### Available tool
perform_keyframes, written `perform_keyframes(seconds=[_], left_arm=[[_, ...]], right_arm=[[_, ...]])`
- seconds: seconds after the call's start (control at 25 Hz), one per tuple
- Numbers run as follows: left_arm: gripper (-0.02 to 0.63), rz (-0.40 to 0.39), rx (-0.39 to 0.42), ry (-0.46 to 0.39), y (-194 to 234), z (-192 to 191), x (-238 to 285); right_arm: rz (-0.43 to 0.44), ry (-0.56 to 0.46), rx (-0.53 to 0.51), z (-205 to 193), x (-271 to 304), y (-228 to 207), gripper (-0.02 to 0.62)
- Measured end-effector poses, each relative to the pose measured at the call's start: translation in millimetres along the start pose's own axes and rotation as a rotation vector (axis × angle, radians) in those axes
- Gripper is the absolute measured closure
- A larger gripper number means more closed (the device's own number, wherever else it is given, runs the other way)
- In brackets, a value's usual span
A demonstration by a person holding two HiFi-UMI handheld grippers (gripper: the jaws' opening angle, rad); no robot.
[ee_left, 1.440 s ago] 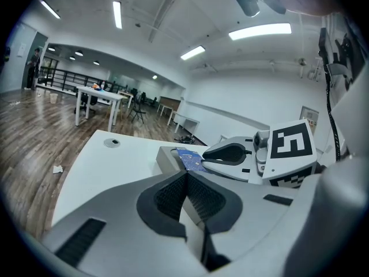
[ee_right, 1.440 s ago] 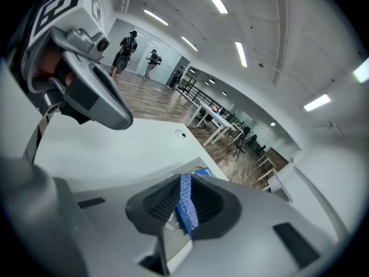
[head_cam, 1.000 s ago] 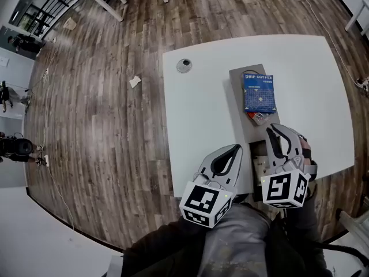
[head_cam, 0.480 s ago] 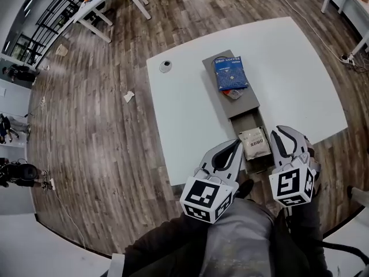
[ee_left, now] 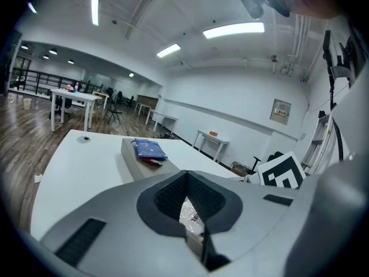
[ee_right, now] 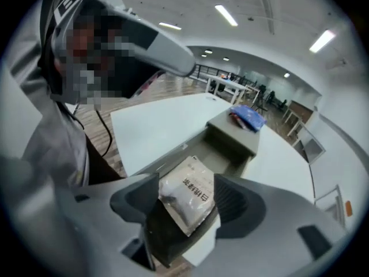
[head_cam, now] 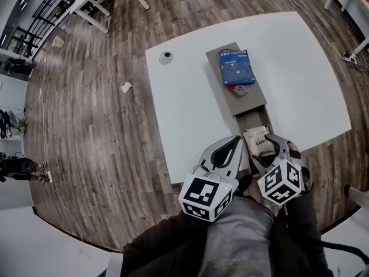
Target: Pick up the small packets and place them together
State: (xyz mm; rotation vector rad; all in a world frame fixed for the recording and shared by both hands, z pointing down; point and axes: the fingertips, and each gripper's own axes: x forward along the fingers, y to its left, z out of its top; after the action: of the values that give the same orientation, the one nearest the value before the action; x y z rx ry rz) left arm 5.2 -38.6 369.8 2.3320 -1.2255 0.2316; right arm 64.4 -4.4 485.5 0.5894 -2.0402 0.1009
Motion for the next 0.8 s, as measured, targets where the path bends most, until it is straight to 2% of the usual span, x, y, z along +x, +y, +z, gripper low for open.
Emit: perform_keyframes(seconds=[0.12, 0.28, 0.4, 0.44, 0.52, 0.6, 0.8], left_arm=[[0.603, 0.014, -0.021, 0.009, 17, -1, 2], [0.603, 0.030, -0.055, 0.028, 35, -10, 8], [0.603, 0.030, -0.072, 0.035, 44, -14, 14], [0.603, 0.026, -0.075, 0.037, 44, -15, 16], [0.603, 0.017, -0.077, 0.038, 43, -16, 18], [0.603, 0.009, -0.074, 0.036, 39, -15, 18], [0.603, 0.001, -0.049, 0.021, 27, -10, 11]], right_arm=[[0.085, 0.084, -0.043, -6, 21, 12, 0.261], [0.102, 0.185, -0.086, -16, 36, 10, 0.250], [0.109, 0.208, -0.094, -17, 39, 6, 0.255], [0.105, 0.205, -0.097, -17, 39, 5, 0.265], [0.091, 0.189, -0.092, -15, 38, 2, 0.354], [0.093, 0.170, -0.078, -12, 35, 4, 0.413], [0.055, 0.102, -0.050, -2, 18, 7, 0.428]])
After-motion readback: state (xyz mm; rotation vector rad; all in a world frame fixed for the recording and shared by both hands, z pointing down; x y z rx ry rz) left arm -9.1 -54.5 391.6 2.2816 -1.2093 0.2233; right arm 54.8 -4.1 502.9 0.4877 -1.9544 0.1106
